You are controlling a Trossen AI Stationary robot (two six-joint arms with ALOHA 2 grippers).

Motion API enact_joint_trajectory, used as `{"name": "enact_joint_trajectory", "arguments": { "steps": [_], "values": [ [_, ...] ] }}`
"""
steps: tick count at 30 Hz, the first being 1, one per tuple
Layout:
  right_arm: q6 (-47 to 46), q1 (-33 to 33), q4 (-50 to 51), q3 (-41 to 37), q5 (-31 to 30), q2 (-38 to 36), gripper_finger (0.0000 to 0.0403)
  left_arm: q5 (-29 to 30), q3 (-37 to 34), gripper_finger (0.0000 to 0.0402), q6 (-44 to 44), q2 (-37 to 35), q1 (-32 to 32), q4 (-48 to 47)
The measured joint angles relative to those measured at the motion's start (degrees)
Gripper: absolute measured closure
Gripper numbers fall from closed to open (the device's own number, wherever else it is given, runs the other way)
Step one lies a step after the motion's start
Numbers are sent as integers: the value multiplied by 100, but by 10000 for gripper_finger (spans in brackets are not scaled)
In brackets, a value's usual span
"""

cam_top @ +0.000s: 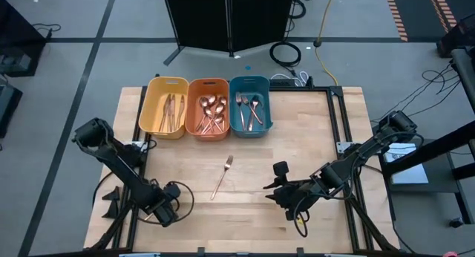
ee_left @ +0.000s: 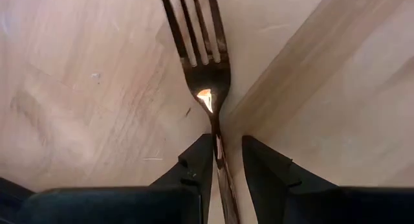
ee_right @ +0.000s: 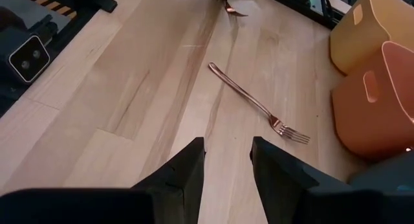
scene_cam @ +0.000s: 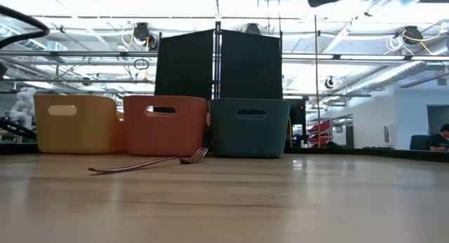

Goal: Sort silverware
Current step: Put the gold fork into the blue bin

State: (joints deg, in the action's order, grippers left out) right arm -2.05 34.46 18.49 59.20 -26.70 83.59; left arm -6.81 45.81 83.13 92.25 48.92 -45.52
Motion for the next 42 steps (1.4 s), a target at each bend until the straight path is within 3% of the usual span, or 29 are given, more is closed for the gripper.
{"name": "enact_joint_trajectory", "arguments": {
  "steps": [7,15,23,28,36,42],
  "values": [
    [21,1,-32,0,0,0,284,13,3,391,-322,30,12,22],
    [89,0,-28,0,2,0,284,285,142,394,-673,-55,-70,-50],
    [193,2,-20,0,1,0,284,1097,178,395,-778,-591,-496,51],
    [239,-1,8,-9,0,0,284,1544,178,395,-1426,-1068,-1011,386],
    [360,-44,-57,-320,-6,-2,284,2137,191,395,-3063,-1675,-2424,2406],
    [400,-167,-59,-445,-22,-2,284,1903,198,396,-3298,-1674,-3857,4409]
  ]
}}
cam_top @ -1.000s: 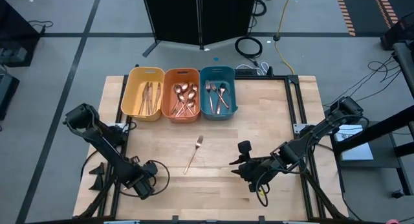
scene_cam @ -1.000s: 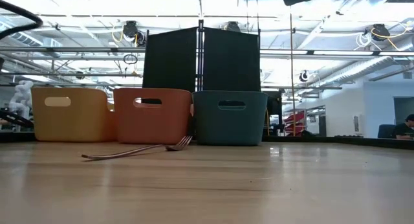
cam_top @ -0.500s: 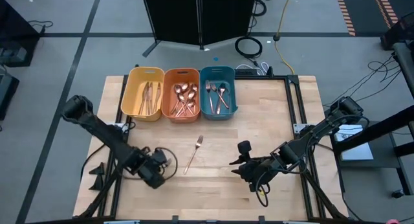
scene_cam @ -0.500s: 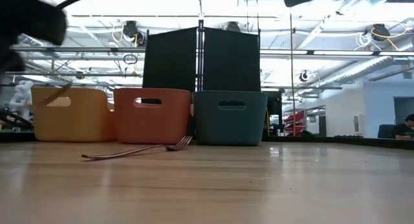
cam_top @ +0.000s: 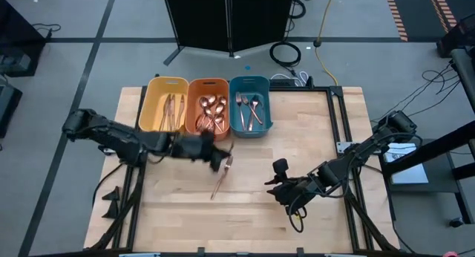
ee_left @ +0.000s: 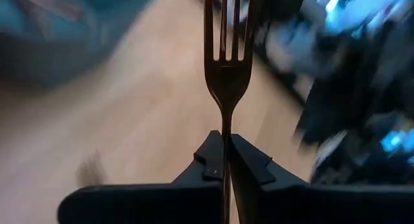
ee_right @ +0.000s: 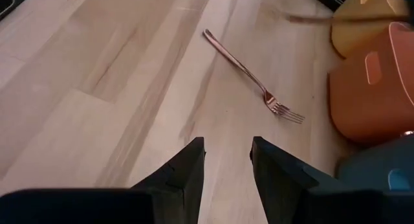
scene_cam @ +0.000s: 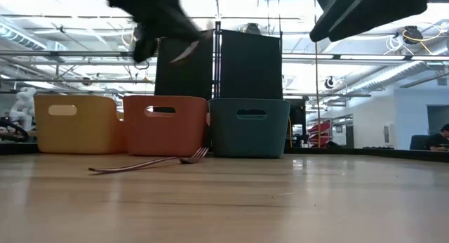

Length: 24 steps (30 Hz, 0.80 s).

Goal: Sort silverware
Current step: Put the gold fork into the blue bin

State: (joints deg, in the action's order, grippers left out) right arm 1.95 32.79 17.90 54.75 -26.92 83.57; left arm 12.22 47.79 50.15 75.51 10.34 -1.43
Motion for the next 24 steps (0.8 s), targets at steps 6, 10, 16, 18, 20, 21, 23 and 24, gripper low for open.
{"name": "enact_joint_trajectory", "arguments": {
  "steps": [6,10,16,18,20,21,23,24],
  "values": [
    [-67,-26,-32,-8,-11,0,284,-716,0,396,-108,182,-1391,1218],
    [-176,-21,-445,-14,-1034,2,284,-1224,2,396,-100,334,-2253,1587],
    [-717,-26,-559,-14,-4137,2,284,-1923,343,396,-102,840,-3191,1700],
    [-835,-52,-543,-14,-4508,2,284,-2283,610,396,-113,1106,-3385,1701],
    [-963,-114,-534,-14,-4562,2,284,-2647,953,396,-164,1419,-3520,1729],
    [-1042,-172,-527,-14,-4564,2,284,-2836,1154,396,-200,1598,-3586,1676],
    [-1277,-294,-407,-14,-4564,2,284,-3143,1617,396,-260,1966,-3689,1421],
    [-1450,-367,-296,-14,-4549,2,284,-3269,1857,396,-262,2167,-3744,1191]
  ]
}}
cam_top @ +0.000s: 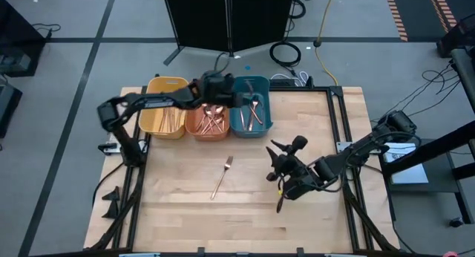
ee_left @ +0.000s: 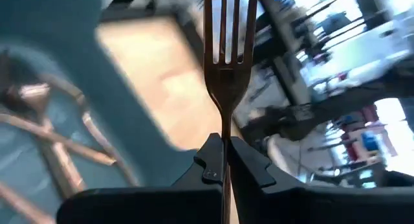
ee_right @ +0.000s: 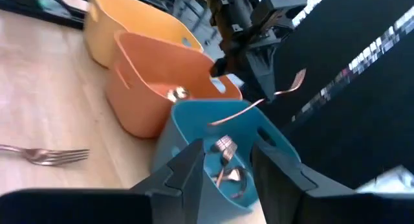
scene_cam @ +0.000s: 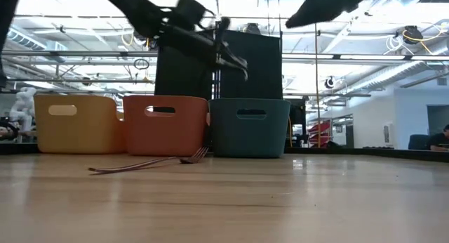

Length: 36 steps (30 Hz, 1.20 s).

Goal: Sort silverware
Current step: Put the gold fork into the blue bin

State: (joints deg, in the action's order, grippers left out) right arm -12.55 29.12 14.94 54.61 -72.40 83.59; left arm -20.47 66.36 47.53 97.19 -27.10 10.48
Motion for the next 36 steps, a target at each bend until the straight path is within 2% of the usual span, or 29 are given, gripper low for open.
{"name": "enact_joint_trajectory", "arguments": {
  "steps": [6,9,12,16,25,31,36],
  "values": [
    [-1434,-421,1202,0,350,0,284,-24,1359,396,-376,800,-189,-1581],
    [-1601,-593,1482,0,831,0,284,172,1812,396,-611,1021,-248,-2414],
    [-1585,-716,1527,0,1112,0,284,214,2005,396,-747,1114,-292,-2799],
    [-1429,-818,1526,0,1256,0,284,212,2031,382,-792,1118,-300,-2910],
    [-1237,-880,1529,0,1283,0,284,211,2027,317,-740,1125,-420,-2907],
    [-1227,-880,1530,-1,1540,0,284,101,2136,308,-787,1058,-628,-2922],
    [-1229,-878,1530,0,1623,0,284,86,2592,308,-1305,903,-662,-2902]
  ]
}}
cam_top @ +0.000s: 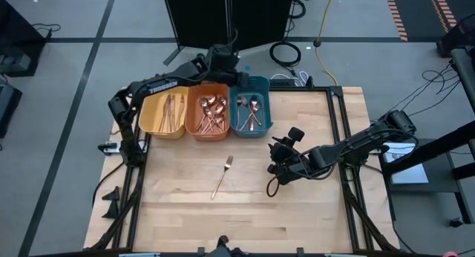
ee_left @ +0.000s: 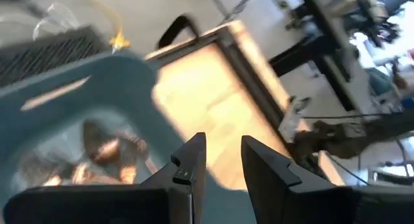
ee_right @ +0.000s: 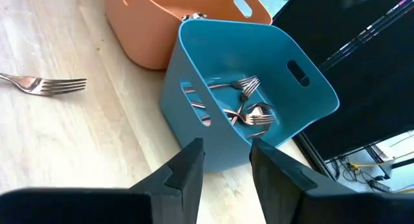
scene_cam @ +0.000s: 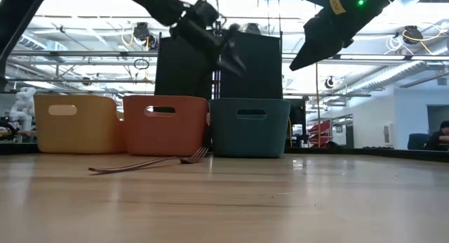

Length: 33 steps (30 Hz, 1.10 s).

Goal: Sort silverware
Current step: Put the gold fork into the blue bin

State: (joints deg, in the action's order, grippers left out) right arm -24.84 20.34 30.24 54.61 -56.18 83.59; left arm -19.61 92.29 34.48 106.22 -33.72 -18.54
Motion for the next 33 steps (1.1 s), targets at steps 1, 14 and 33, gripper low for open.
{"name": "enact_joint_trajectory", "arguments": {
  "steps": [1,14,33],
  "values": [
    [1,0,0,0,0,0,284,-27,109,308,-107,-35,18,-32],
    [197,0,4,0,262,0,284,212,372,308,-1823,-793,1069,-1962],
    [151,158,-201,0,1178,0,284,2099,-1102,308,-859,-705,3573,-3531]
  ]
}}
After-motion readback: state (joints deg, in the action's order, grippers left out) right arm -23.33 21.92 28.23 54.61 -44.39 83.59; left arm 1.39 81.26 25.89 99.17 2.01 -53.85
